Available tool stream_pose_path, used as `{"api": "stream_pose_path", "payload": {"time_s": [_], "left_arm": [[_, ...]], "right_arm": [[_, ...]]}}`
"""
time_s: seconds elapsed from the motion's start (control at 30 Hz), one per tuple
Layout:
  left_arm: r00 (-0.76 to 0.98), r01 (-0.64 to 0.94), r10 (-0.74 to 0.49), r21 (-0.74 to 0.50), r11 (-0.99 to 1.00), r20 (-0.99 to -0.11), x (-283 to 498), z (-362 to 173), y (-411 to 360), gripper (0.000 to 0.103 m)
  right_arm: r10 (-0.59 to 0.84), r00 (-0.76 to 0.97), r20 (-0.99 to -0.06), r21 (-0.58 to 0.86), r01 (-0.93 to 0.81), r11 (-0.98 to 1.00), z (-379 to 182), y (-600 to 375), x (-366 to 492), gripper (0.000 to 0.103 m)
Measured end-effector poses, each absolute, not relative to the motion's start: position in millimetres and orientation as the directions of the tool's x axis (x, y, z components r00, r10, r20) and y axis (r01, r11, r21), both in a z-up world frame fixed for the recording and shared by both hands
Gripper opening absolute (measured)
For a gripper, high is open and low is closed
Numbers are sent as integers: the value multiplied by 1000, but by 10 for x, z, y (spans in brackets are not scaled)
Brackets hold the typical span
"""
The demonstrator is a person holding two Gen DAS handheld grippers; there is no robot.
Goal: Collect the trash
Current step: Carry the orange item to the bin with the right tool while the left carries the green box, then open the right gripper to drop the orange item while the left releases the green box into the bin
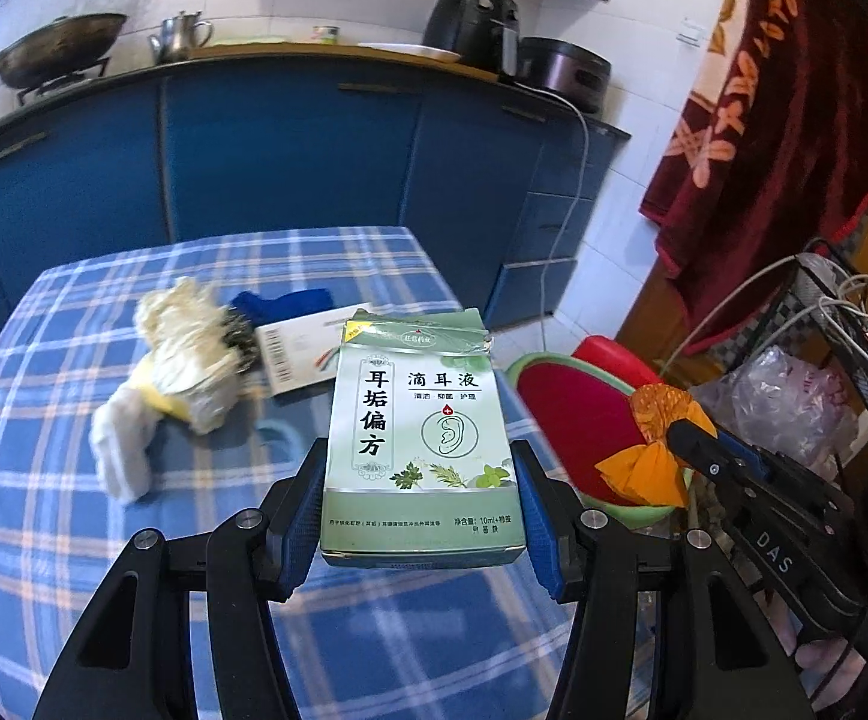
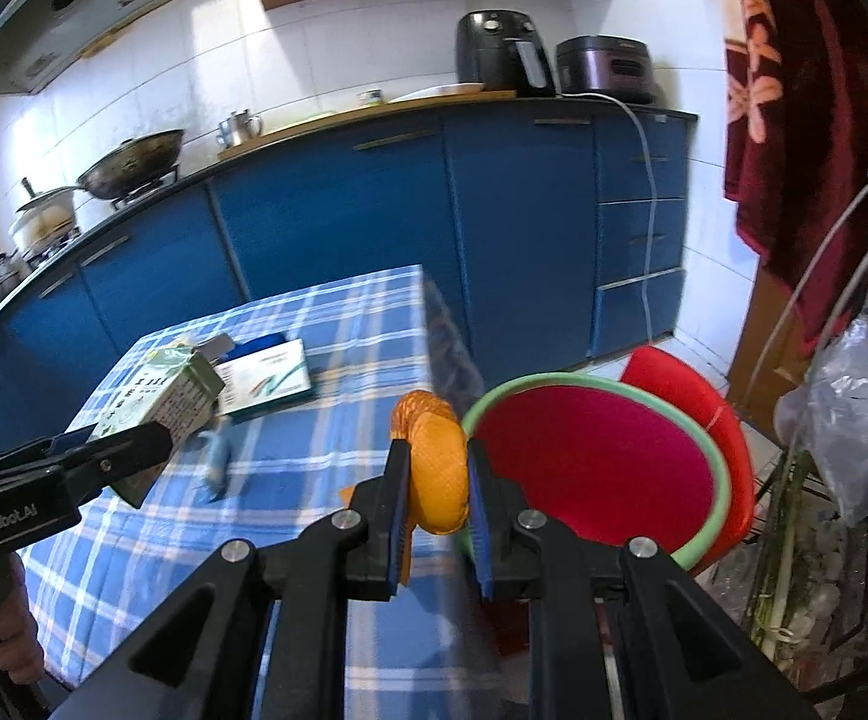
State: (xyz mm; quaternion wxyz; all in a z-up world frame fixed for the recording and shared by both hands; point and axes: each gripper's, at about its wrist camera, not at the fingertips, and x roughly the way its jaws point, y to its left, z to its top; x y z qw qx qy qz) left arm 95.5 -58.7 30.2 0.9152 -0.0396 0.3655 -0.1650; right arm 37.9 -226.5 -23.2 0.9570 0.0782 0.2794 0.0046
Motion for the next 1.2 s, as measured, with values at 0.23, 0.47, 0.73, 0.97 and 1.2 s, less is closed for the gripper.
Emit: {"api": "stream_pose_path", "payload": {"time_s": [0.23,0.47,0.73,0.97,1.2], "left_arm": [[644,316,-361,-195,929,-675,1179,249,-896,59],[601,363,-385,-190,912,-700,1373,137,-1229,59],[560,400,-397,-182,898,-727,1542,25,-1575,59],[527,421,-401,-180,889,-749,1642,-87,-1803,59],[499,433,-401,-179,883,-768,1731,-184,-1974,59]], "right_arm": [[-12,828,-561,150,116,982,-353,-2582,513,20],[-57,791,-609,160,192,968,-575,-2910,675,20],[-101,747,-657,151,262,953,-805,-3199,819,21],[-113,727,-678,152,288,945,-928,-3387,902,25],[-109,724,-682,171,303,938,-969,-3487,937,35]]}}
